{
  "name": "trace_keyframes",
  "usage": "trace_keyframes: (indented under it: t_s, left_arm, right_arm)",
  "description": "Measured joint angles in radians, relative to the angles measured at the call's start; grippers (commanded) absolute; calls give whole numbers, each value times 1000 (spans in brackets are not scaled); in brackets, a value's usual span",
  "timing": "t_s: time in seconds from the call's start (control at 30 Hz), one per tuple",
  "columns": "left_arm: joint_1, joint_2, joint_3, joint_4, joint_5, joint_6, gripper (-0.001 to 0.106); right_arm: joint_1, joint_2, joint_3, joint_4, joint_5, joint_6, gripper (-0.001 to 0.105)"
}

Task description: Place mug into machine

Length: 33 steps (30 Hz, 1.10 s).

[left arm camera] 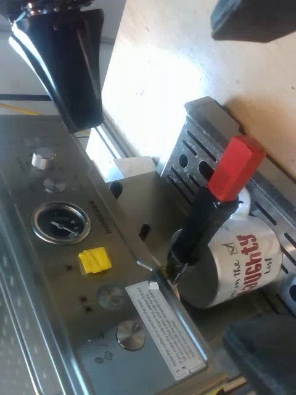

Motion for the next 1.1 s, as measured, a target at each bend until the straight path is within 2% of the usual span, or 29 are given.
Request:
trace_keyframes:
  t_s: [0.13, 0.27, 0.53, 0.63, 0.77, 0.9, 1.1]
  left_arm:
    - [0, 0, 0, 0, 0, -4, 91]
    - [0, 0, 0, 0, 0, -34, 91]
    - [0, 0, 0, 0, 0, -36, 91]
    - [0, 0, 0, 0, 0, -36, 91]
    - [0, 0, 0, 0, 0, -36, 91]
    - [0, 0, 0, 0, 0, -38, 91]
    - [0, 0, 0, 0, 0, -38, 91]
  right_arm:
    - [3, 19, -7, -3, 0, -6, 0]
    - [35, 101, -47, -84, 29, -68, 0]
    - [39, 201, -126, -103, 63, -73, 0]
    - [39, 267, -188, -107, 79, -73, 0]
    - [39, 322, -230, -106, 138, -76, 0]
    - [39, 356, -256, -112, 156, -93, 0]
    - [37, 391, -268, -137, 237, -102, 0]
